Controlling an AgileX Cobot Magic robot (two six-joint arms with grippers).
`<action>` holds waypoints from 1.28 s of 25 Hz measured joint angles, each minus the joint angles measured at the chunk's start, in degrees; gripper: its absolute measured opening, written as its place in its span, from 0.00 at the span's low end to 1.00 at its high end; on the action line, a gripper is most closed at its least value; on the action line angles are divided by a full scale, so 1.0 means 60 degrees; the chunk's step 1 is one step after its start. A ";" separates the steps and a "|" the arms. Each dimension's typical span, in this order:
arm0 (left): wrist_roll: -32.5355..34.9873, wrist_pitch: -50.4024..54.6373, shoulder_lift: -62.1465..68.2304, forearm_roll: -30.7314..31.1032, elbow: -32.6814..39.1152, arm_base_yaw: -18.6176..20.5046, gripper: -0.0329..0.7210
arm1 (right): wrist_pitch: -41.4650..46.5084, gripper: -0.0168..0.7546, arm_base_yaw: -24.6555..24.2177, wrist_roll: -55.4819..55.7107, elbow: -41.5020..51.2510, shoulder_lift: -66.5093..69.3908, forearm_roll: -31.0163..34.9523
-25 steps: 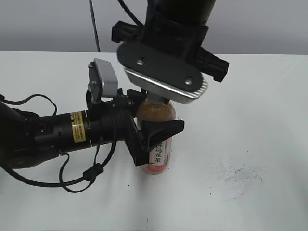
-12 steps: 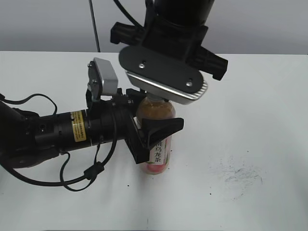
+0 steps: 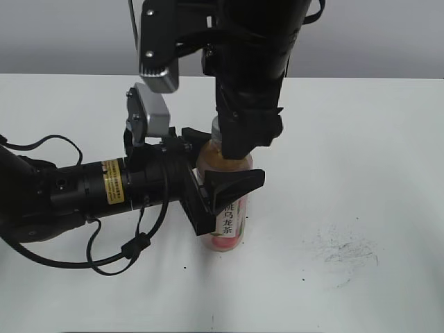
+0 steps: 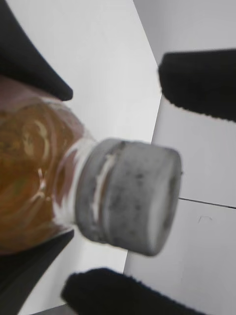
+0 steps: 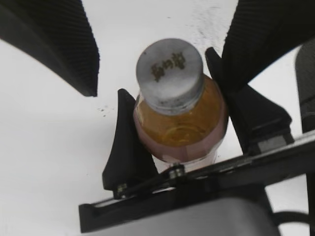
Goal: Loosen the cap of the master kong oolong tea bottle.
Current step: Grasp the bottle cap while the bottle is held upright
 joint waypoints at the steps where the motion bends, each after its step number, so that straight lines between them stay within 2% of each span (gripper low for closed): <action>1: 0.0000 0.0000 0.0000 0.0000 0.0000 0.0000 0.64 | 0.0000 0.78 0.0000 0.0705 0.0000 0.0000 0.0000; 13: 0.0000 0.0000 0.0000 0.0000 0.0000 0.0000 0.64 | 0.0000 0.78 0.0000 0.7944 0.0000 0.0000 0.0007; 17: 0.0000 0.0000 0.0000 0.0000 0.0000 0.0000 0.64 | 0.0000 0.75 0.0000 0.9426 0.0000 0.0008 -0.0023; 22: 0.0000 0.0000 0.0000 0.0000 0.0000 0.0000 0.64 | 0.0000 0.62 0.0000 0.9955 0.0000 0.0008 -0.0023; 24: 0.0000 0.0000 0.0000 -0.0009 -0.0008 0.0000 0.64 | 0.0000 0.52 0.0000 0.9970 0.0000 0.0008 -0.0012; 26: -0.0008 0.0010 0.0000 -0.0010 -0.0008 0.0000 0.64 | 0.0000 0.38 0.0014 0.9788 0.0000 0.0008 0.0065; 32: -0.0008 0.0020 0.0000 -0.0018 -0.0008 0.0000 0.64 | -0.0017 0.37 0.0018 0.7685 0.0000 0.0008 0.0093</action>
